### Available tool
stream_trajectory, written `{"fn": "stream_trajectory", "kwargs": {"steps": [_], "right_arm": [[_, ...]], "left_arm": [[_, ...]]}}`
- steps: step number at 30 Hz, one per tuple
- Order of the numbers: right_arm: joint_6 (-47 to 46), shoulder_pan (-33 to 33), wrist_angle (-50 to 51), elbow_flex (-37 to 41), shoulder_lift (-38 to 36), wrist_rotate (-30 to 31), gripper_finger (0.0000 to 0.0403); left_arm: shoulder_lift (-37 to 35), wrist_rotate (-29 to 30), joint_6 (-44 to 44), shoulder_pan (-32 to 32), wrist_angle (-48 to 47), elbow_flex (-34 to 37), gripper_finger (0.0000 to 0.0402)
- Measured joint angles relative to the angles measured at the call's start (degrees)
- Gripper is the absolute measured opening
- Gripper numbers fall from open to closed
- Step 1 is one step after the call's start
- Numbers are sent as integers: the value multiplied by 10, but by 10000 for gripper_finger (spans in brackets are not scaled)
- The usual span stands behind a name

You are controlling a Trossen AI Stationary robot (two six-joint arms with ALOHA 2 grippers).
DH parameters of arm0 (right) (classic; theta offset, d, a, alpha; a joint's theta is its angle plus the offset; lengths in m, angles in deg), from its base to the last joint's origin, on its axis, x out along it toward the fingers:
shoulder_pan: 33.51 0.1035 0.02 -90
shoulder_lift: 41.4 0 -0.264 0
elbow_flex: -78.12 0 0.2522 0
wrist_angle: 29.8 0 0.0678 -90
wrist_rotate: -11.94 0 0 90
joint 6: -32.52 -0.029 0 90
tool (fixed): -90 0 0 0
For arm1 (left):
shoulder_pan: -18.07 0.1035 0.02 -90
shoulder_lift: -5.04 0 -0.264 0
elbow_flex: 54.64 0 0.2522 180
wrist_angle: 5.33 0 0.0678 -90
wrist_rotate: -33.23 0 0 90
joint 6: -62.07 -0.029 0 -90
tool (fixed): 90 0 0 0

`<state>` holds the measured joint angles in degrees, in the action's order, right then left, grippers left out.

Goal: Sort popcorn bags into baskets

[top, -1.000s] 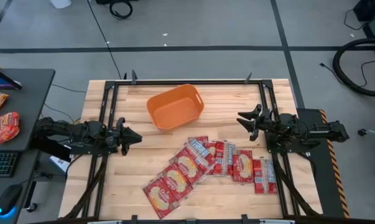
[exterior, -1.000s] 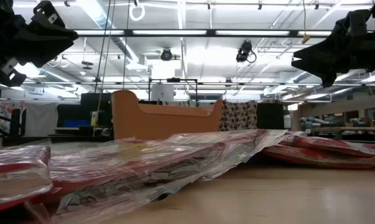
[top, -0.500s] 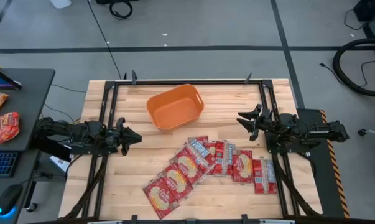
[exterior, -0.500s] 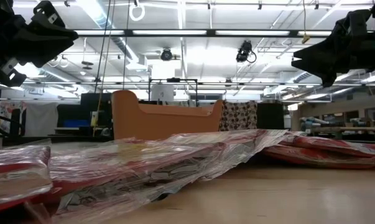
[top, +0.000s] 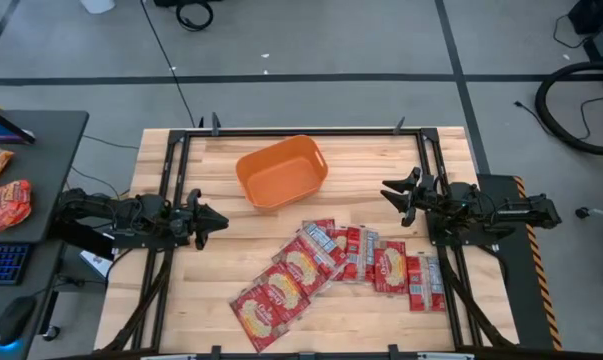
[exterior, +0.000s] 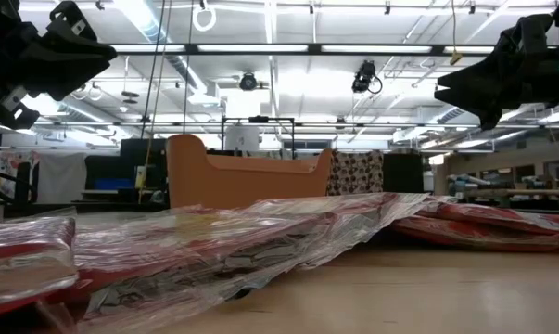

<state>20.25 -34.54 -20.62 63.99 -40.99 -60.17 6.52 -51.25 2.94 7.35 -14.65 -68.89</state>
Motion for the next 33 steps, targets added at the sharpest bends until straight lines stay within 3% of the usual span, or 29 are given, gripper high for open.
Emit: {"fn": "stream_trajectory", "kwargs": {"steps": [17, 20, 25, 27, 29, 33], "right_arm": [[0, 0, 0, 0, 0, 0, 164], [0, 0, 0, 0, 0, 0, 164], [0, 0, 0, 0, 0, 0, 164], [0, 0, 0, 0, 0, 0, 164], [0, 0, 0, 0, 0, 0, 164], [0, 0, 0, 0, 0, 0, 164]], "left_arm": [[0, -1, 20, -1, 29, 0, 82], [0, -3, 144, -1, 21, 0, 82], [0, -3, 537, -1, 15, 0, 82], [0, -3, 654, -1, 15, 0, 82], [0, -3, 716, -1, 12, 0, 82], [0, -3, 750, -1, 15, 0, 82]]}}
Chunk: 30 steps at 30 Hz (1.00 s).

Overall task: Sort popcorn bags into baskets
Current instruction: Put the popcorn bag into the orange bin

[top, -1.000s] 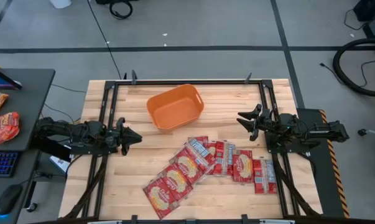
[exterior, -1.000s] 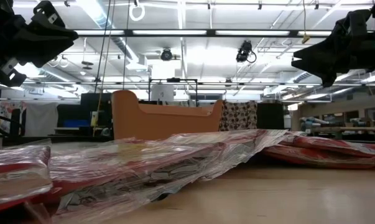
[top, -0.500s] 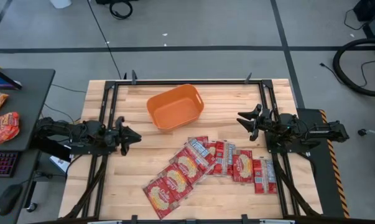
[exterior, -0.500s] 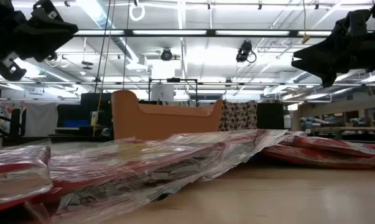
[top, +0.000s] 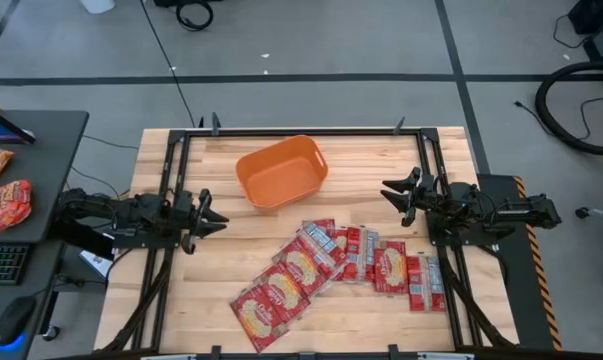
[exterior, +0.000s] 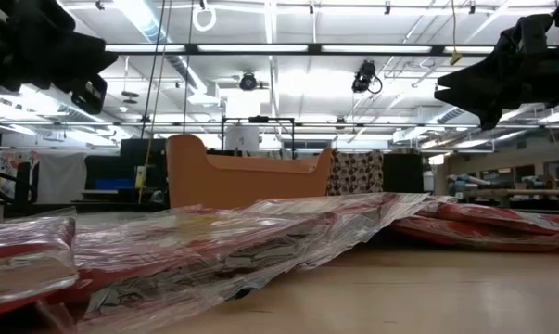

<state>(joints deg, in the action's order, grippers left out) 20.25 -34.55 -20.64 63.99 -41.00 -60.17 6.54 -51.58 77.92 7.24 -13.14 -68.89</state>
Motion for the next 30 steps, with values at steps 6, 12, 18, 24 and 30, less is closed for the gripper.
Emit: {"fn": "stream_trajectory", "kwargs": {"steps": [6, 12, 18, 24, 30], "right_arm": [[0, 0, 0, 0, 0, 0, 164], [0, 0, 0, 0, 0, 0, 164], [0, 0, 0, 0, 0, 0, 164], [0, 0, 0, 0, 0, 0, 164], [0, 0, -20, 0, 0, 0, 164]], "left_arm": [[6, 39, 34, 0, 28, 0, 82], [73, 30, 66, -8, 58, 0, 82], [150, 6, 56, -43, 98, -14, 96], [256, 5, 31, -106, 99, -50, 152], [373, -24, 82, -173, 97, -91, 177]]}}
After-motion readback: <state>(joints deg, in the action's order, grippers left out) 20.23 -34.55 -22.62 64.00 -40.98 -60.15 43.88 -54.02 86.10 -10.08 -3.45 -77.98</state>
